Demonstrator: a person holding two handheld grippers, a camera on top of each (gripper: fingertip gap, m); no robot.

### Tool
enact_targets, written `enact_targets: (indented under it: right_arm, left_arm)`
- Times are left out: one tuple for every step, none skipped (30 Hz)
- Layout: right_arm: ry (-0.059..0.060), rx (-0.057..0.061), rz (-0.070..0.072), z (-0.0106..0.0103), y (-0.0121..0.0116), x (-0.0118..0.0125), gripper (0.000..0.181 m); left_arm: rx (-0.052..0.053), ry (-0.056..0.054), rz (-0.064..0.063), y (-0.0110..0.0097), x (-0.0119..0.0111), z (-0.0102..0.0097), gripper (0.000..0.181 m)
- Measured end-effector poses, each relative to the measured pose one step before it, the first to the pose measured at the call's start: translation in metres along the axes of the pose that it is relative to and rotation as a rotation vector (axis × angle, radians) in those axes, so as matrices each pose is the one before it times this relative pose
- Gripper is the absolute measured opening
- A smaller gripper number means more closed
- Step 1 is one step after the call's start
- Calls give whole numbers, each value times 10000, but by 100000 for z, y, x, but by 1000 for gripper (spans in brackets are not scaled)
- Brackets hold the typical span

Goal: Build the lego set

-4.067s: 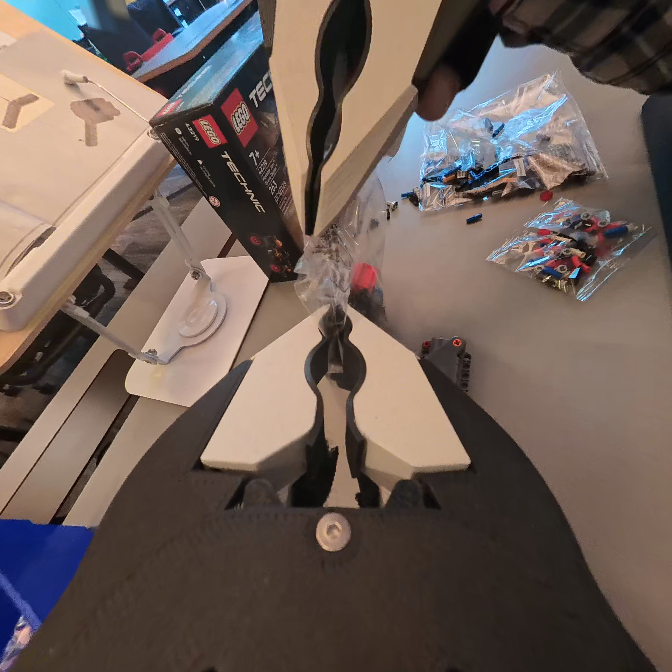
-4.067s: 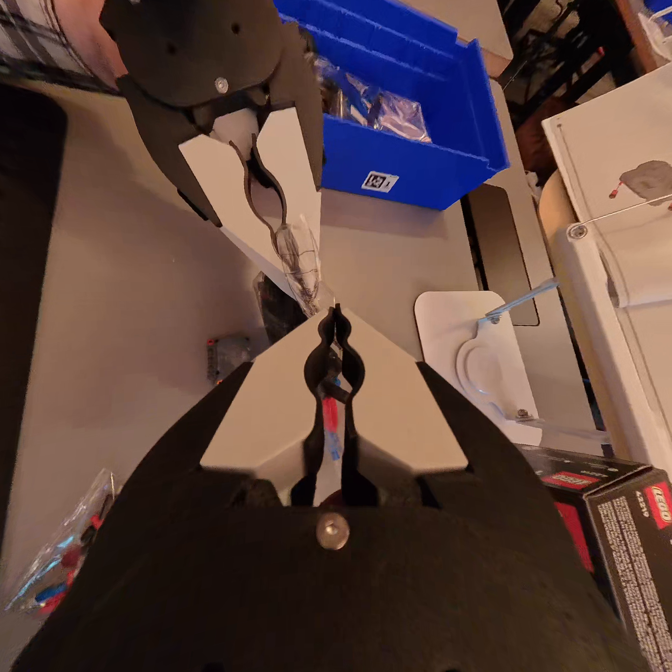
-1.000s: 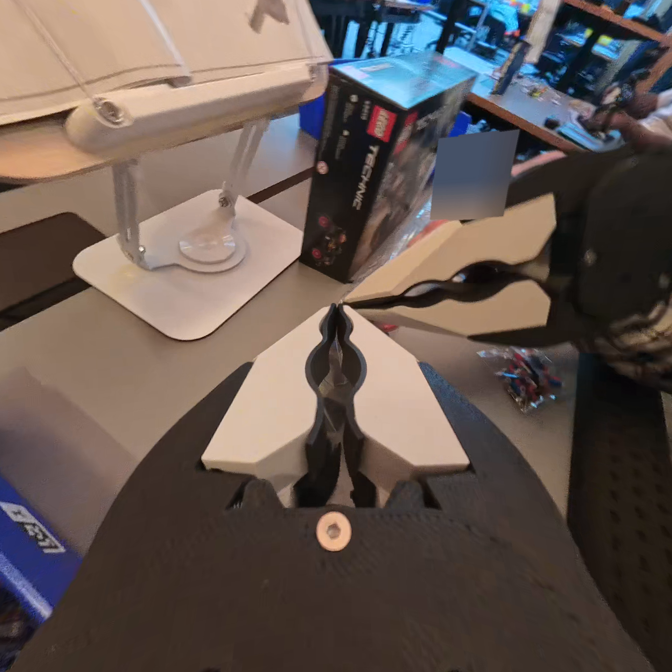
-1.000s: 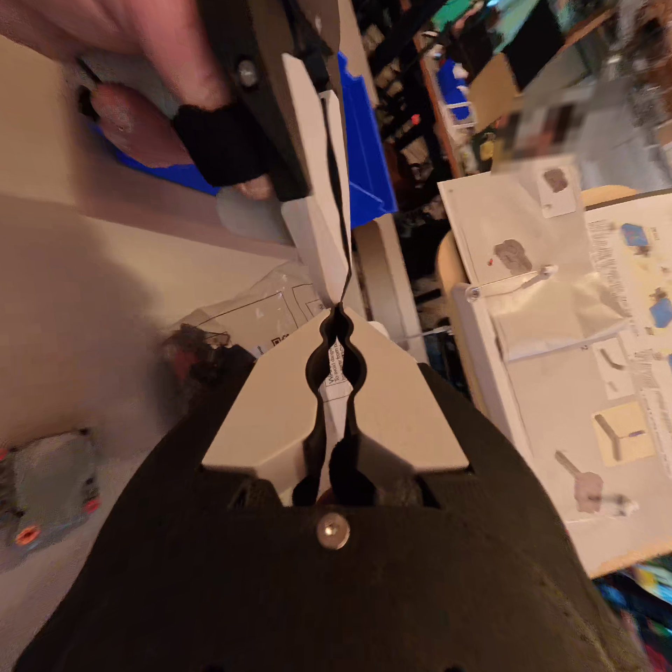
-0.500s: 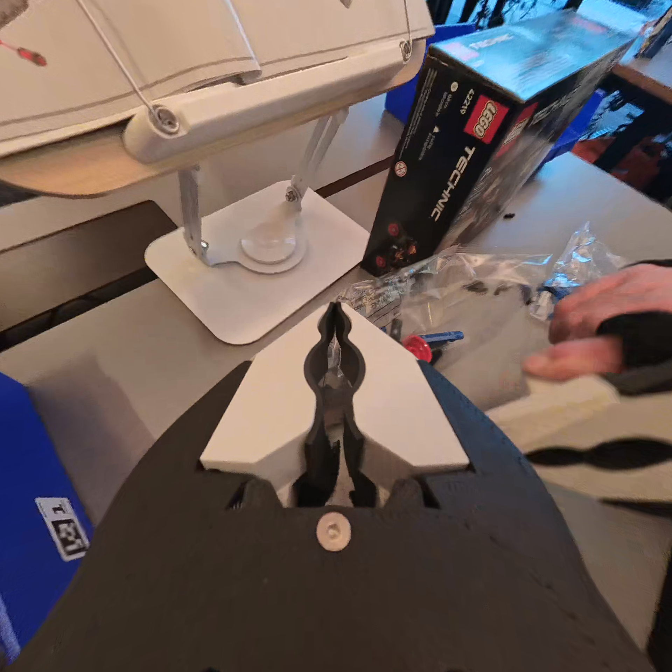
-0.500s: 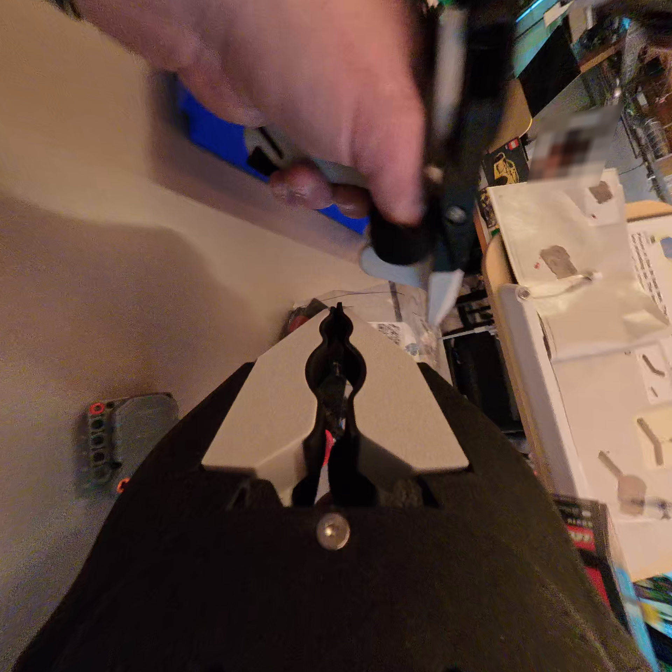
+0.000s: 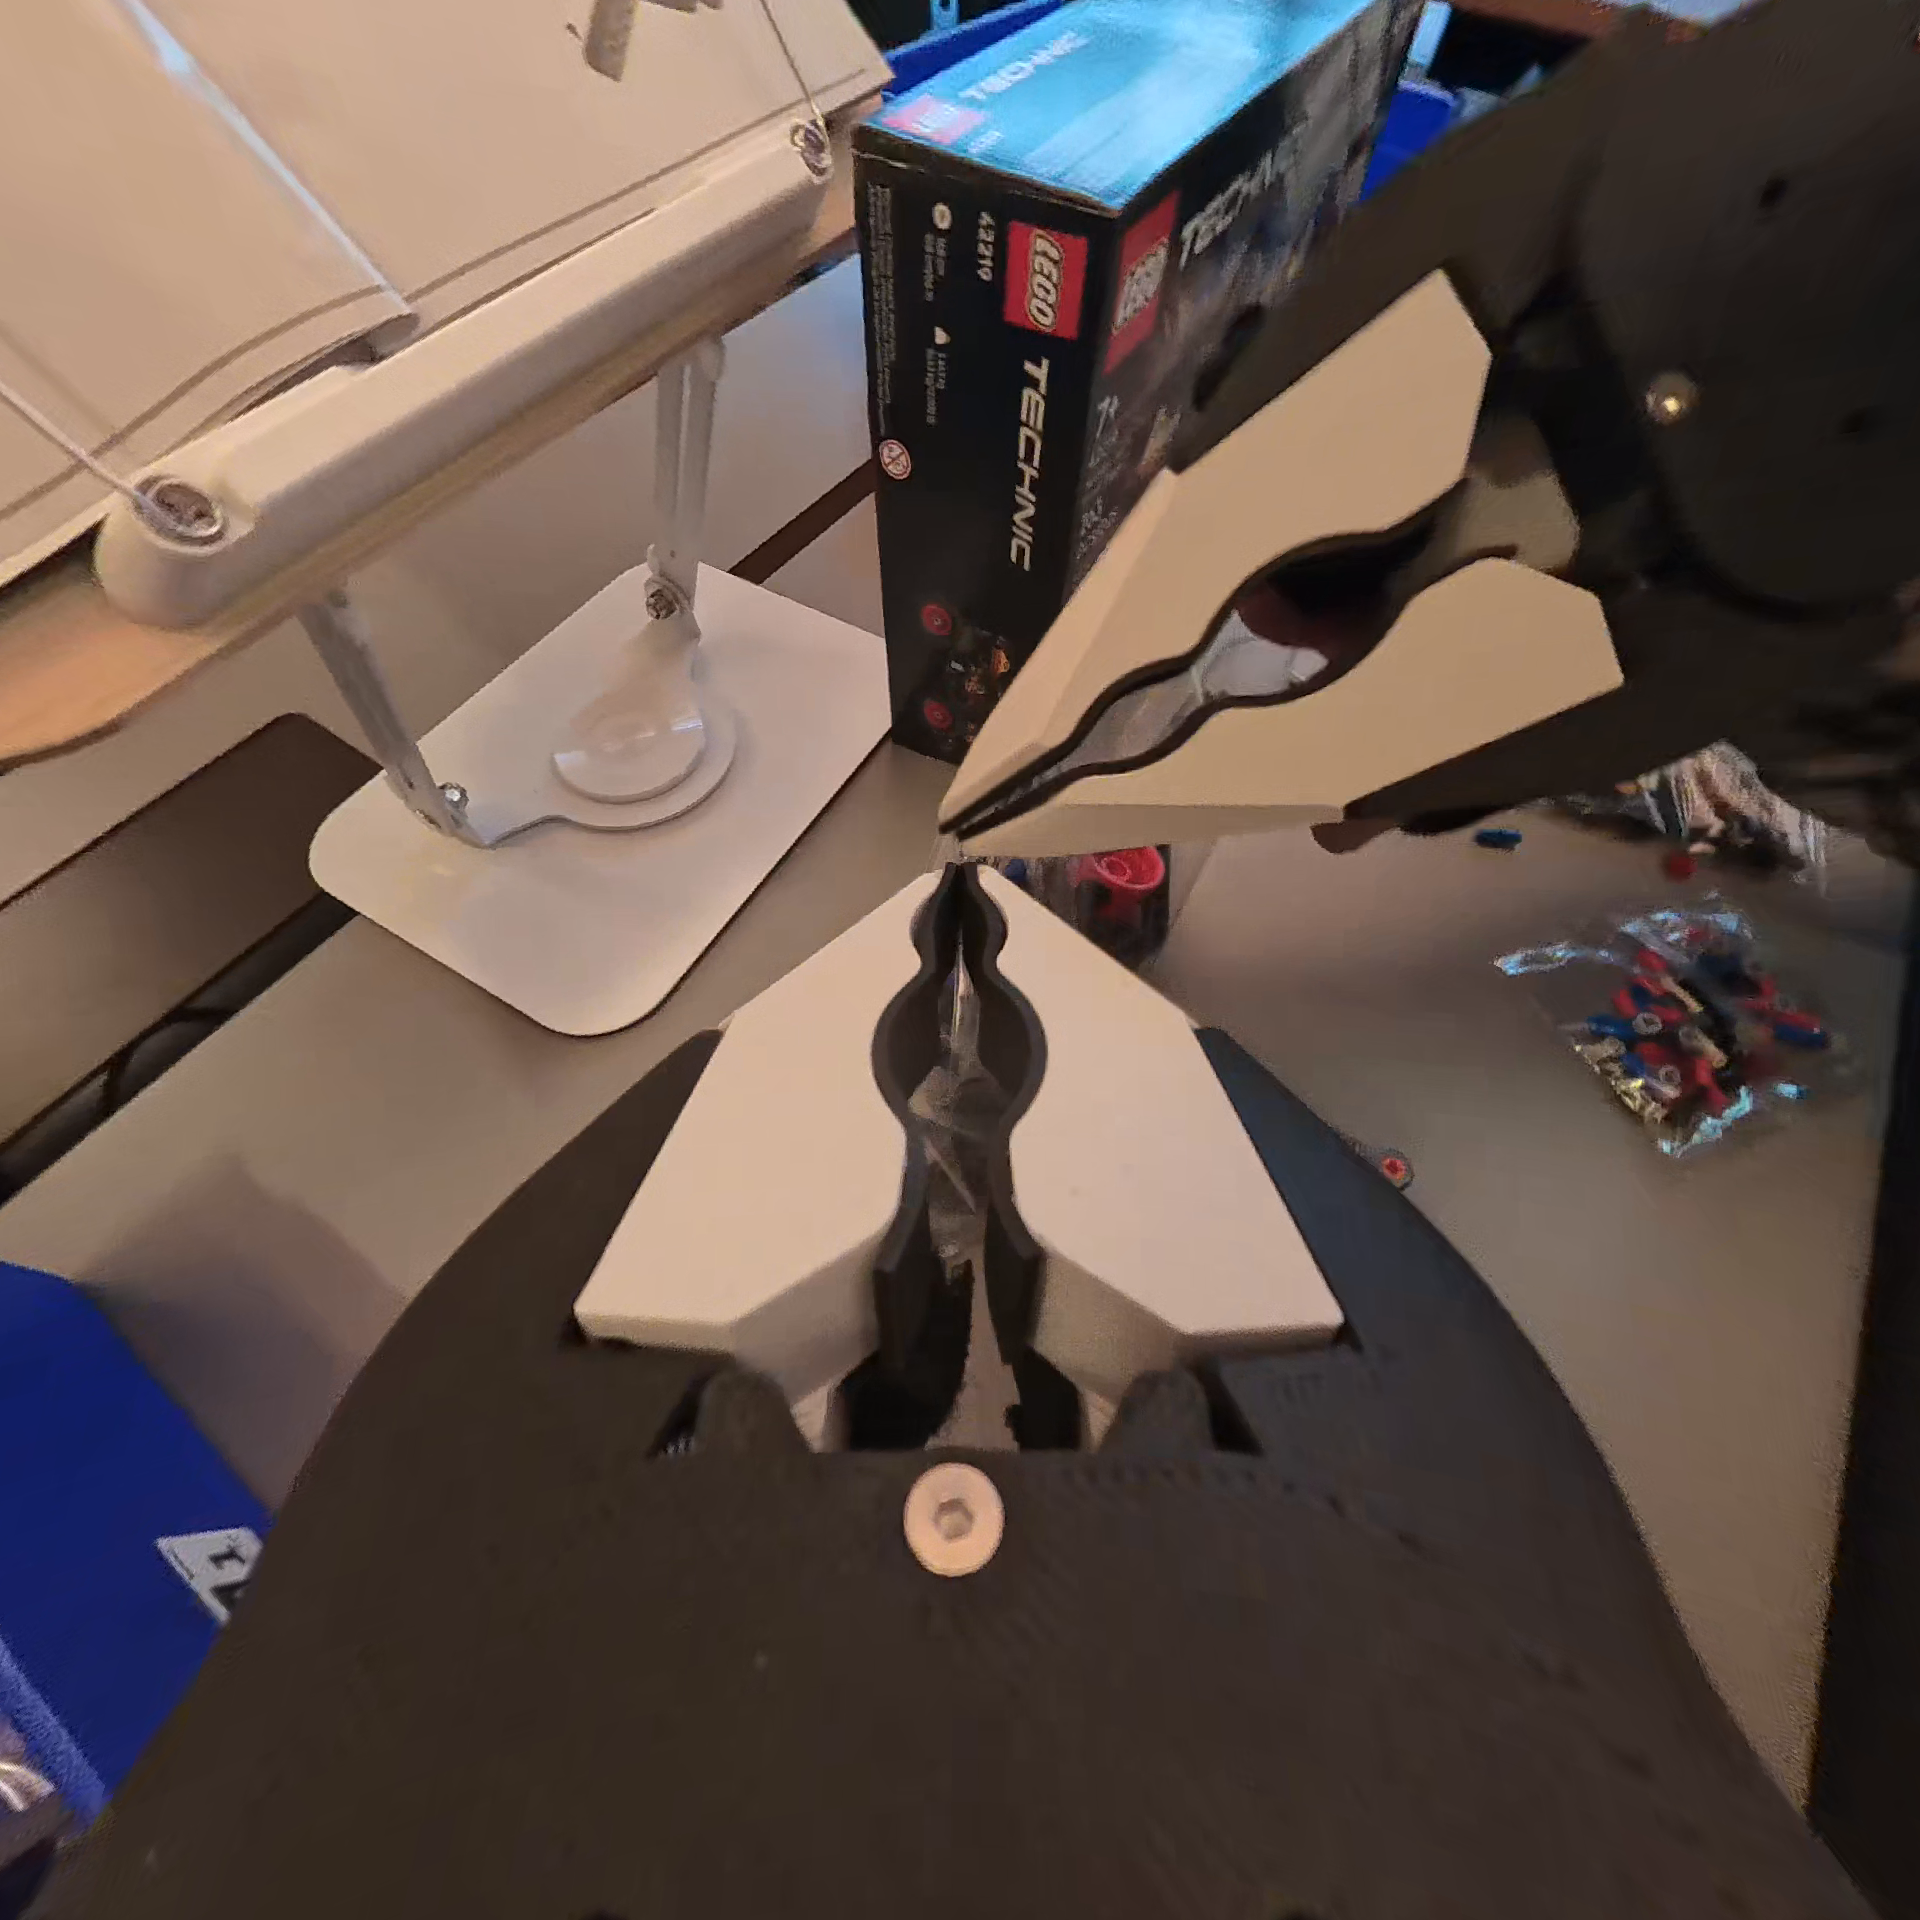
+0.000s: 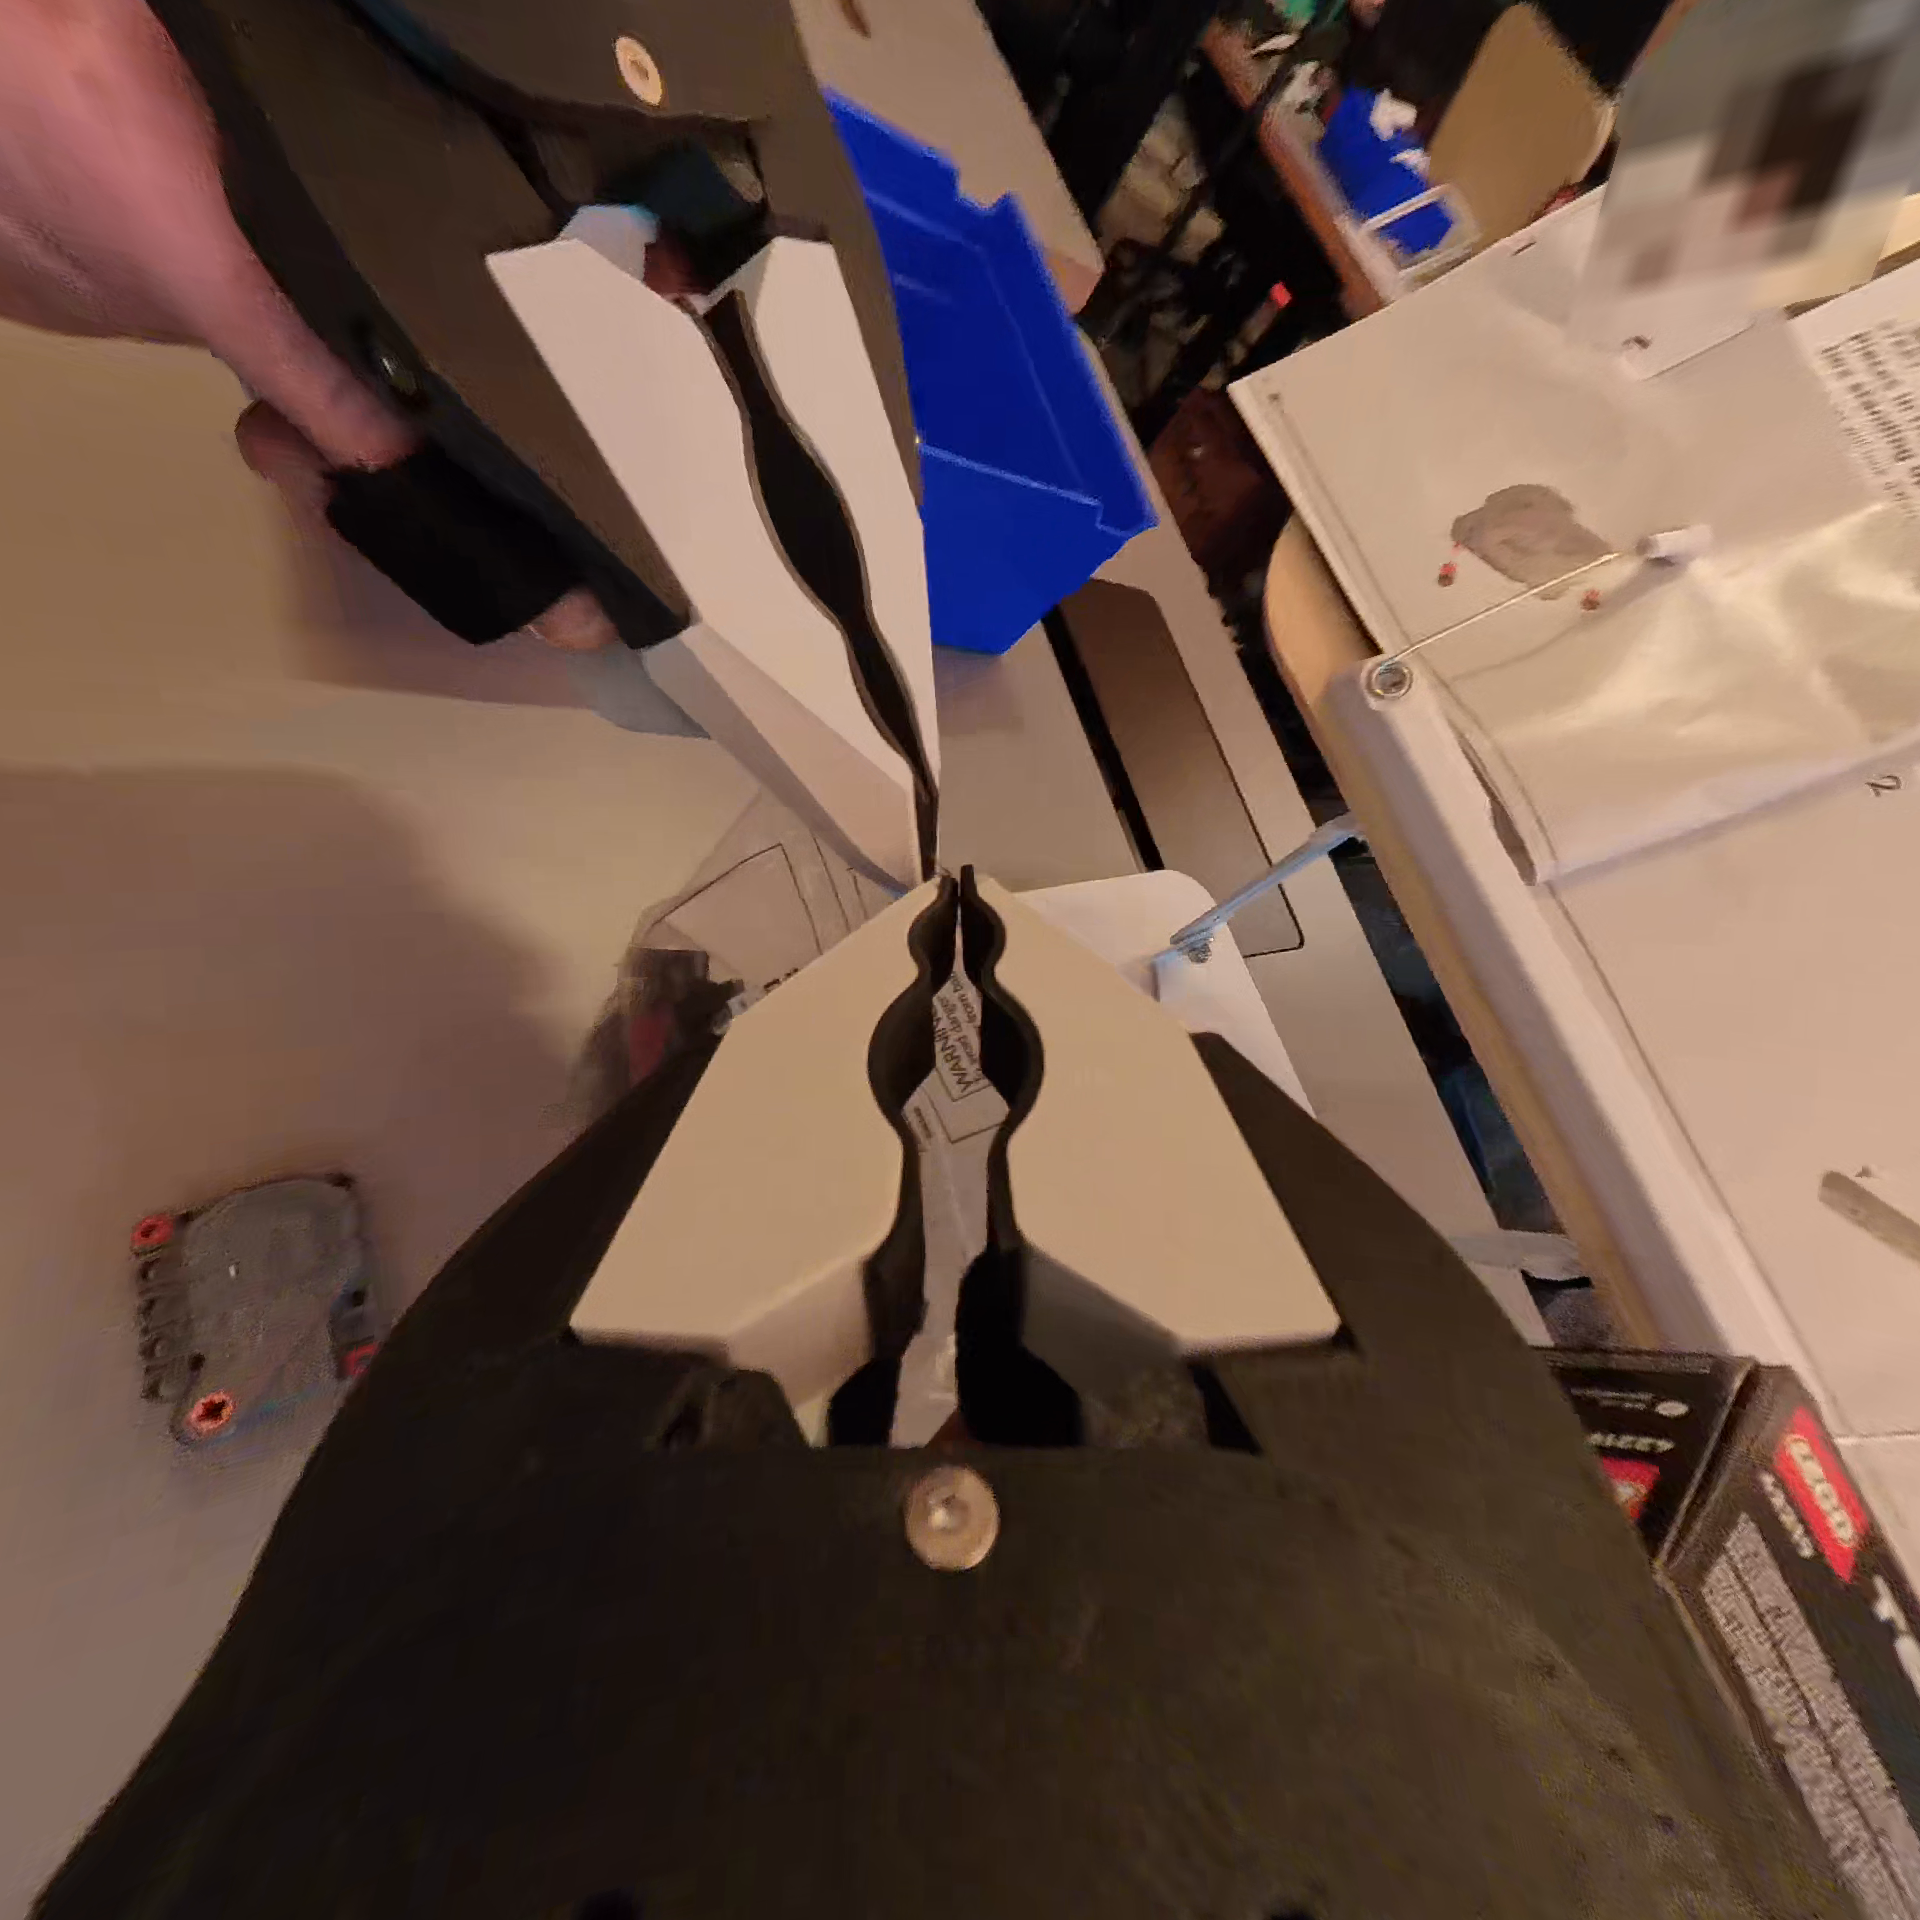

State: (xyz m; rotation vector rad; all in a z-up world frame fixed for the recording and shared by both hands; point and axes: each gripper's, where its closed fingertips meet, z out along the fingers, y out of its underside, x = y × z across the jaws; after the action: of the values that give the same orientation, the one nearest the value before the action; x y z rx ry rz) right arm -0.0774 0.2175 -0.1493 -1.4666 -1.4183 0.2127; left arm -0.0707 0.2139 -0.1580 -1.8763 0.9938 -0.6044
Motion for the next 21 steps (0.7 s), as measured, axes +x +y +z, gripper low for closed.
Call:
enact_targets:
  right_arm:
    - [-83,-105,-179,-43,75,73,0]
    - [-98,-107,-29,-93,65,80,5]
    - [-168,-62,40,-140,100,61,8]
    - [-226,-33,-4,-121,106,-19,13]
    - [-364,-86,30,-85,140,-289,13]
    - [-291,-136,-40,11,139,-307,18]
    - [-169,-6,-161,55,-46,-334,12]
    - [-188,-95,-117,132,82,-365,5]
    - [-14,-92,-86,135,77,-49,4]
    - [61,25,-7,50,-43,77,0]
    - [124,72,127,18,-92,167,0]
    - [186,57,22,-8,-58,135,0]
    - [297,-23,-234,-18,2,109,0]
    - [422,-66,-310,-23,-6,220,0]
    - [399,-98,-222,17,42,230,0]
    - [393,-101,-244,42,74,251,0]
    - [428,-143,-237,114,153,278,0]
    - [405,-230,-209,231,280,193,0]
    - [325,-256,-176,289,349,45,0]
    - [373,-144,-178,232,221,105,0]
    - [375,-72,-85,196,118,133,0]
  left_arm:
    - [-30,82,217,-31,148,31,0]
    - [12,0,196,-47,21,-2,0]
    - [-33,73,62,34,97,-3,0]
    - [-27,106,155,26,213,-28,0]
    - [-29,-43,191,-8,32,-56,0]
    - [94,73,206,-249,222,-103,0]
    - [65,173,253,-228,385,-61,0]
    - [-160,-46,271,164,-24,11,0]
    - [-136,-25,150,117,-3,40,0]
    - [-40,-79,208,-8,-106,-41,0]
    - [37,-89,40,-129,-204,-50,0]
    - [31,18,-134,-83,-106,-4,0]
    - [52,51,-199,-68,-42,34,0]
    - [163,54,-451,-184,-136,42,0]
    - [172,134,-610,-157,-147,88,0]
    - [196,115,-592,-166,-177,110,0]
    - [154,35,-587,-180,-227,191,0]
    - [26,-110,-278,27,-285,277,0]
    - [-53,-140,-207,195,-283,326,0]
    - [54,-62,-460,32,-238,219,0]
    - [88,-28,-477,-71,-204,119,0]
